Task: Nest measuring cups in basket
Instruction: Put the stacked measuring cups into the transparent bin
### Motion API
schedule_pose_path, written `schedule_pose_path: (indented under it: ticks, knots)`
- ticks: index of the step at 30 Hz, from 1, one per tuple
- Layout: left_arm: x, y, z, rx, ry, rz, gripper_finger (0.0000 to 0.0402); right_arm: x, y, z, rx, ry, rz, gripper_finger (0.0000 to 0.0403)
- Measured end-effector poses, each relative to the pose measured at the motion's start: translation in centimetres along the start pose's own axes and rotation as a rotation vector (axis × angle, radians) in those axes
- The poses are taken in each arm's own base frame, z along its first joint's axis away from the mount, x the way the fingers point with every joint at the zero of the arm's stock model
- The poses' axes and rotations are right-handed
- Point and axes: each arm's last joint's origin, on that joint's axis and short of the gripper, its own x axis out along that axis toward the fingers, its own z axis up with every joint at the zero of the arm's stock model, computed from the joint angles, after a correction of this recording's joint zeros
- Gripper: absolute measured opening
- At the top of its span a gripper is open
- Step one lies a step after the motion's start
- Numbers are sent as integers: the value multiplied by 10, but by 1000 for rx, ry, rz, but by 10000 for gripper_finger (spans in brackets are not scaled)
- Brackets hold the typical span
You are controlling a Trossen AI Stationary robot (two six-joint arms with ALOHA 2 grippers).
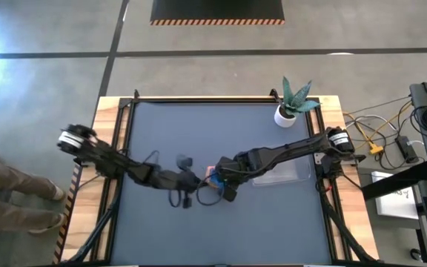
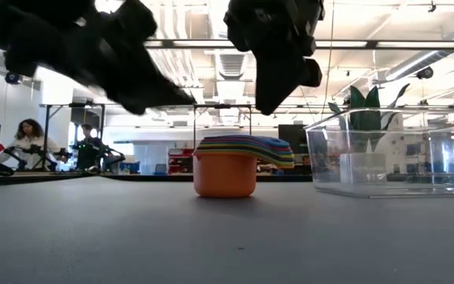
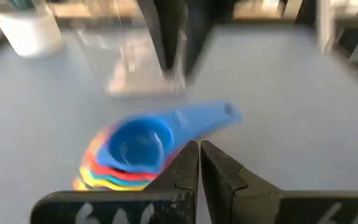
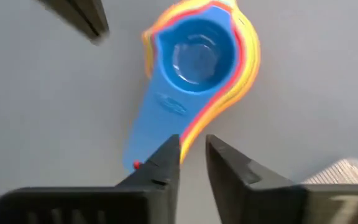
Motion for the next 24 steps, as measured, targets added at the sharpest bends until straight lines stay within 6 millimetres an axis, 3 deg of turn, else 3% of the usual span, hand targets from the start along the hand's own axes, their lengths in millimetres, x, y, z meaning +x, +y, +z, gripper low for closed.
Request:
schedule_pose_path:
  ticks: [6, 10, 18, 24]
  knots:
    - [-50, 22, 13, -85, -254, -9, 0, 0, 12, -8, -44, -58, -42, 158]
    - [-72, 37, 22, -108, -371, 18, 0, 3, 19, -13, -52, -89, -79, 207]
    - [-95, 55, 50, -88, -535, 85, 0, 20, 26, -16, -45, -84, -98, 300]
    - [-100, 61, 56, -89, -565, 89, 0, 30, 25, -16, -38, -77, -127, 361]
